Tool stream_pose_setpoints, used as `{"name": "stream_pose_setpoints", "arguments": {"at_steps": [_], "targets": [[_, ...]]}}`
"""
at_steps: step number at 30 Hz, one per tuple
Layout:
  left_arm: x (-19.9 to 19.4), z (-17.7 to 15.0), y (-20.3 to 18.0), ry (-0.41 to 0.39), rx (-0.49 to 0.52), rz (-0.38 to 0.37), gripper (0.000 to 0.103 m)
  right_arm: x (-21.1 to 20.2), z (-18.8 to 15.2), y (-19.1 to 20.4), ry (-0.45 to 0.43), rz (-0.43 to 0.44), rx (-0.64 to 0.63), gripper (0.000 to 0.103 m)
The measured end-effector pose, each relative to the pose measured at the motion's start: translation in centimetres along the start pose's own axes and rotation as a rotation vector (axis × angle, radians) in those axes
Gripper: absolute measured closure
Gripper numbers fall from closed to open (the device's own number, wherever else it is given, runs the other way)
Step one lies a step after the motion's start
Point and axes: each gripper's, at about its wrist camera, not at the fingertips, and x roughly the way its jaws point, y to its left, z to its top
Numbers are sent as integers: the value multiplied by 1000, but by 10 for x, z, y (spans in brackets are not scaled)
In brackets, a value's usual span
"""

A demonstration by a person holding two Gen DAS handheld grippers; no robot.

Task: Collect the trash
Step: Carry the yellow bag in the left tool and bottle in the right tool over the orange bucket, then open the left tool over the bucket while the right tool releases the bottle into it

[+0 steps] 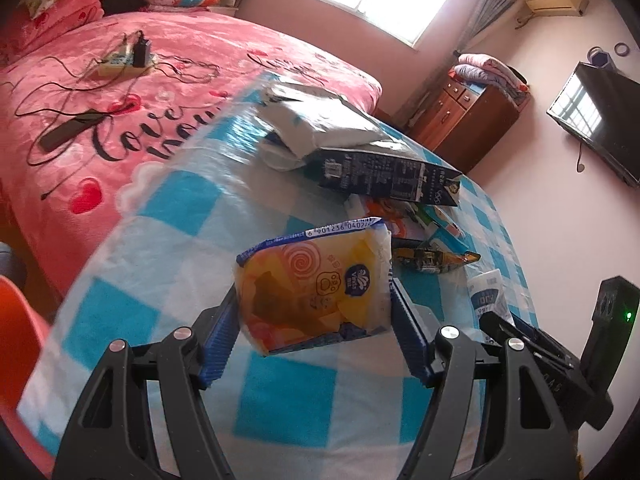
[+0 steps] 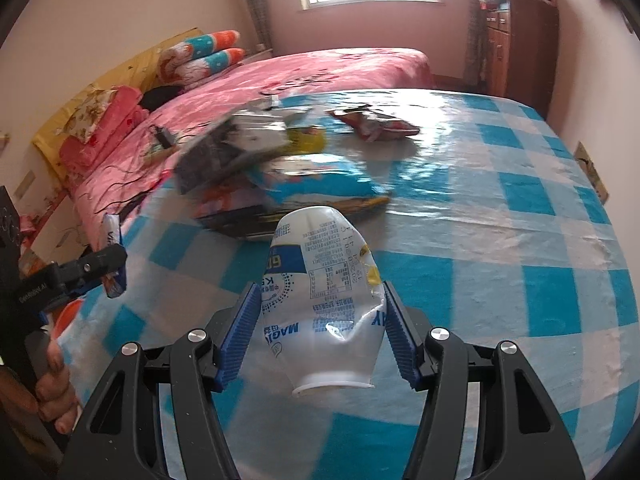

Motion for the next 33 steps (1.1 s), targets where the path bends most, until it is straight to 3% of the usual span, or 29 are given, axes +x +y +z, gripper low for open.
{"name": "stream_pose_setpoints", "arguments": {"at_steps": [6, 17, 25, 33], "targets": [[-34, -5, 30, -53, -20, 44, 32, -1, 3, 49, 19, 97, -76, 42], [-99, -31, 115, -128, -97, 225, 32, 11, 3, 173, 96, 325, -267, 42], [-127, -59, 191, -130, -200, 375, 32, 28, -9, 271, 155, 468, -419, 42], [-132, -89, 249, -90, -309, 460, 32, 57, -36, 344, 233, 533, -528, 41]]}}
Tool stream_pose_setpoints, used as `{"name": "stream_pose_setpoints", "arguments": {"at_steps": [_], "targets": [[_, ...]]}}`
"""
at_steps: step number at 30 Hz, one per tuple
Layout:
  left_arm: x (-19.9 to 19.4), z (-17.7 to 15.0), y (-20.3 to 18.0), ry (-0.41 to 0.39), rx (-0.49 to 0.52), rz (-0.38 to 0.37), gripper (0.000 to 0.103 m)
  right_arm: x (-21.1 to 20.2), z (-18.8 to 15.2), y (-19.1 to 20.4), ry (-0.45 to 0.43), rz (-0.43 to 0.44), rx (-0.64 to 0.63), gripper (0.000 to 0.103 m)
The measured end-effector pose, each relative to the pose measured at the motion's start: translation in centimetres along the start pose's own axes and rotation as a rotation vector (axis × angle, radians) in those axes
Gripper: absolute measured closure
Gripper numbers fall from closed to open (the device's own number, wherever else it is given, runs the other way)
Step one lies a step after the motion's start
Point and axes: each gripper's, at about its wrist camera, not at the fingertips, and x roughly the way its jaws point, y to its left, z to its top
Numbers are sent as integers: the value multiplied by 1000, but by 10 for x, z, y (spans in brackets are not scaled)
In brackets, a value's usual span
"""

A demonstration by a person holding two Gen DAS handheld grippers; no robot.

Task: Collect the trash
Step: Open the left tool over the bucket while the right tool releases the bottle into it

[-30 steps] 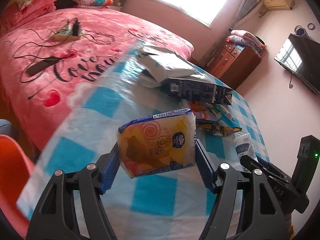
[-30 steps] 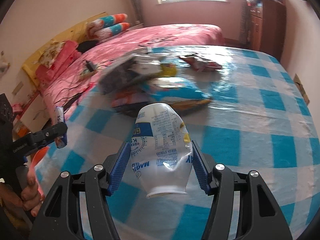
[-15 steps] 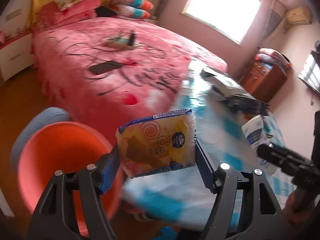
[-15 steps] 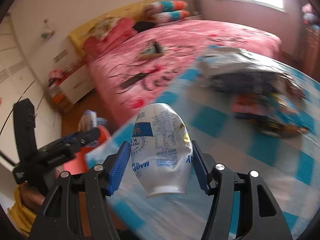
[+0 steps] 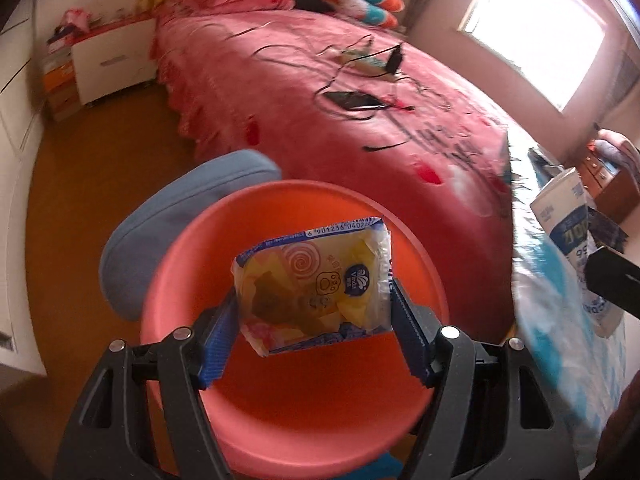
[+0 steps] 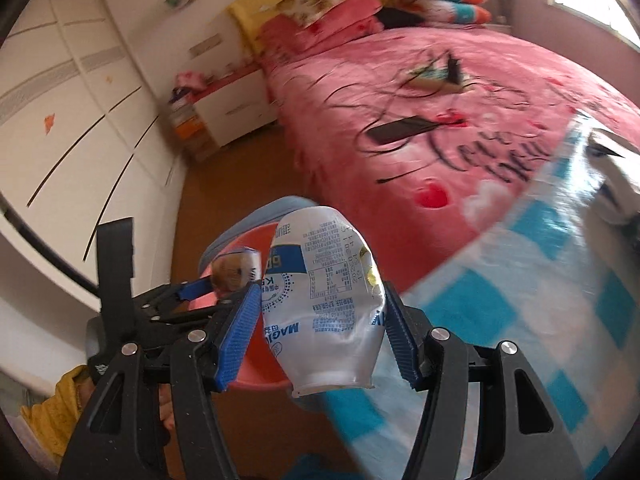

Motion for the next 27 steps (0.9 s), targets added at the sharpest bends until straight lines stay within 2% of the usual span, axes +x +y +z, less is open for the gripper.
{"name": "stream_pose_setpoints", "arguments": {"at_steps": [2, 4, 7, 12, 19, 27], "targets": [[4, -2, 8, 5, -9, 23, 31, 14, 2, 10, 23, 21, -21, 41], [7, -4, 12, 11, -13, 54, 22, 25, -1, 15, 49, 42, -29, 39], [12, -6, 20, 25, -13, 108, 18, 34, -2, 16, 58, 40, -6, 23], [12, -6, 20, 29, 12, 147, 16, 23, -7, 4, 33, 11, 44, 15], [5, -2, 1, -19, 107, 222, 13, -2, -9, -11, -17, -44, 72, 14], [-4, 4, -20, -52, 191, 250, 13, -28, -20, -30, -44, -95, 113, 12]]}}
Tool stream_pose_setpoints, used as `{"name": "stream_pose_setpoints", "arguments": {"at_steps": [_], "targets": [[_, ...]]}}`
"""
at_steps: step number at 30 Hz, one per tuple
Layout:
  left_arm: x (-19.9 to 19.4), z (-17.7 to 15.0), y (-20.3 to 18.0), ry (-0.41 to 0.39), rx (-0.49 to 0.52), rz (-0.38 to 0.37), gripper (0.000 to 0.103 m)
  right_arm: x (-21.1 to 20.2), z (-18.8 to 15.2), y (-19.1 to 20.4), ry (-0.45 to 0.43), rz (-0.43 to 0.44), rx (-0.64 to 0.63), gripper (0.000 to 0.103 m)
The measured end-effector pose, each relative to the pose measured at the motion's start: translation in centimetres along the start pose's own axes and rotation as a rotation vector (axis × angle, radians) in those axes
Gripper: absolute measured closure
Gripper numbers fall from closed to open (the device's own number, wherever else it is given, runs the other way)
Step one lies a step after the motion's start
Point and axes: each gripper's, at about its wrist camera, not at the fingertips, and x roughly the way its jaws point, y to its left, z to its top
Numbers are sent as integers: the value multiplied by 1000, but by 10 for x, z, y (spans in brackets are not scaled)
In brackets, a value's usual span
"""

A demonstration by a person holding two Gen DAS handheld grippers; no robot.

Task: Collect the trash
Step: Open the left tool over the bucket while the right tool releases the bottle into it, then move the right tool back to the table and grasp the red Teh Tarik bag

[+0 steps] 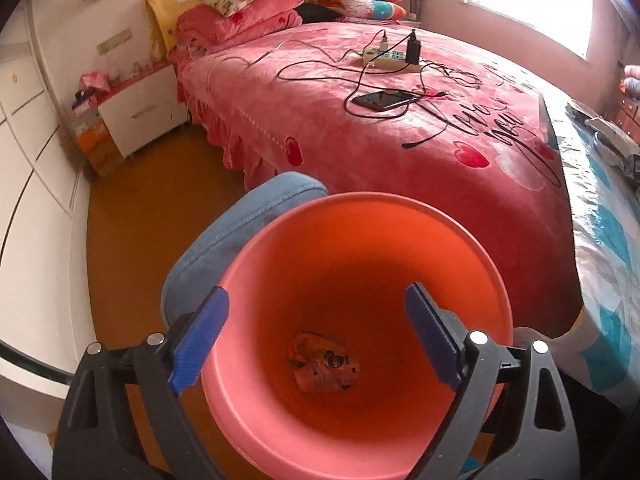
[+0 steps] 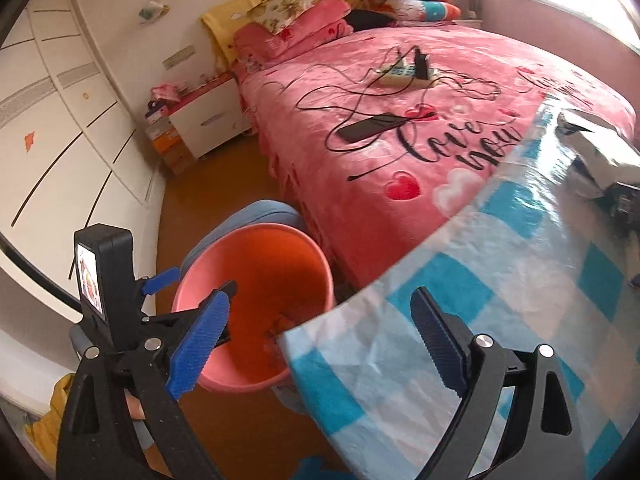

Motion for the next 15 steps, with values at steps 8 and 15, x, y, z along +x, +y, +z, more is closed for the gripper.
{"name": "stream_pose_setpoints", "arguments": {"at_steps": [8, 15], "targets": [[-17, 19, -18, -45, 30, -63, 13, -28, -22, -37, -19, -52, 85, 12], [-35, 59, -64, -99, 90, -147, 13, -66, -38, -79, -73, -111, 170, 12]]}}
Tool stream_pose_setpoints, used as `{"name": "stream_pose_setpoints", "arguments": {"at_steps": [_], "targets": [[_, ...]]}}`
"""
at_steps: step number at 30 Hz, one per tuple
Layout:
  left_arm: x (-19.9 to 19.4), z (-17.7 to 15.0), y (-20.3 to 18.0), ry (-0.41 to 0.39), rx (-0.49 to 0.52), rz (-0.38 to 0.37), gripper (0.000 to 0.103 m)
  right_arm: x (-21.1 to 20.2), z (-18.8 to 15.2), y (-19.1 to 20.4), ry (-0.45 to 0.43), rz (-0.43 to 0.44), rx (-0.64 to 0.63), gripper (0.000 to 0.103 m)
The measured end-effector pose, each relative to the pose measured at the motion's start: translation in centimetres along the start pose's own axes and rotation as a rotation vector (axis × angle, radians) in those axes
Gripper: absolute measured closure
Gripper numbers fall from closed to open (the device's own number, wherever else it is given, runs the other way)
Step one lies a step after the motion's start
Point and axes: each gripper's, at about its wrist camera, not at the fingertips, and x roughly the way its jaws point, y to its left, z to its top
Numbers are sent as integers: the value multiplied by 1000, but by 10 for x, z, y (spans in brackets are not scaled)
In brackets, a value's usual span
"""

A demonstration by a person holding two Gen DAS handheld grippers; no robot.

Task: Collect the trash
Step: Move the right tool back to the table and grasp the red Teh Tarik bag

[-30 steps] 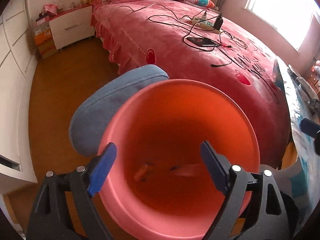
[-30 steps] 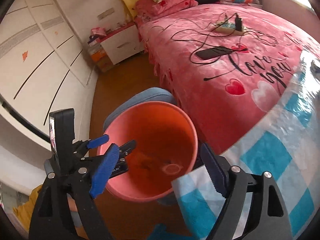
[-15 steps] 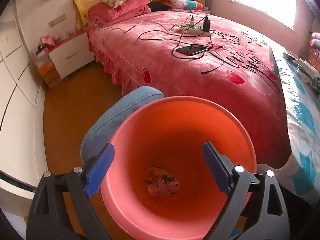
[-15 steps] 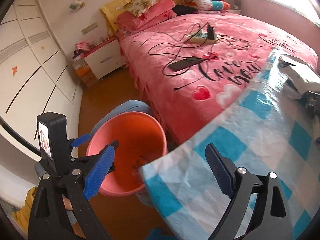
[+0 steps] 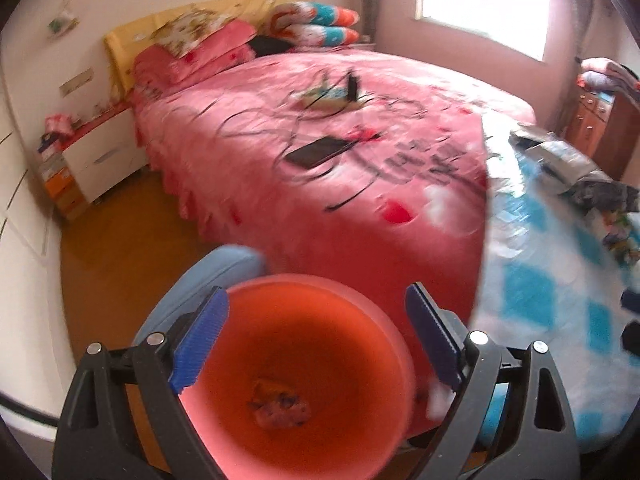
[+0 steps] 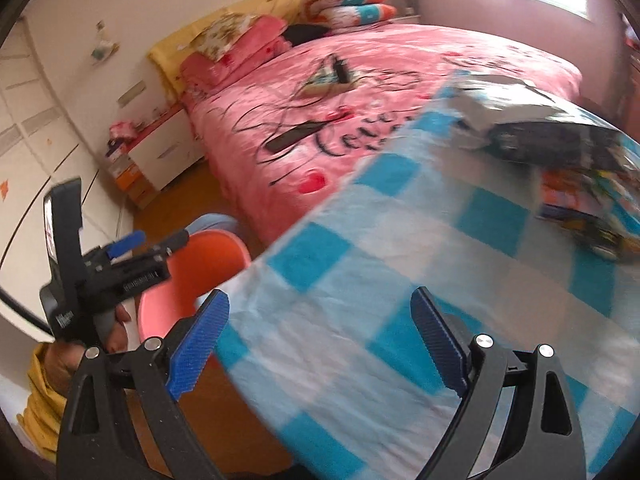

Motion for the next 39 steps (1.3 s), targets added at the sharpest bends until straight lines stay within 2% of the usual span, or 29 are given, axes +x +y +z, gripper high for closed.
{"name": "stream_pose_setpoints", "arguments": {"at_steps": [4, 9, 14, 17, 23, 29, 32, 34, 39], "targets": [[-2, 38, -40, -19, 14, -112, 13, -30, 3, -45, -54, -37, 80, 12], [10, 86, -103, -39, 56, -210, 13, -61, 20, -108, -105, -73, 183, 12], [37, 142, -174, -33, 104, -302, 13, -84, 46, -190, -145, -140, 288, 12], [61, 176, -214, -4, 104, -365, 13, -87, 65, -235, -154, -187, 316, 12], [119, 229, -289, 54, 114, -399, 13, -66, 97, -308, -128, -243, 325, 12], [173, 254, -340, 131, 144, -398, 13, -30, 115, -349, -82, -233, 306, 12], [195, 258, -351, 174, 150, -365, 14, -18, 120, -355, -66, -234, 277, 12], [209, 259, -352, 212, 138, -358, 21, -14, 124, -357, -63, -233, 264, 12], [235, 252, -349, 295, 100, -355, 32, 2, 128, -356, -39, -218, 225, 12]]}}
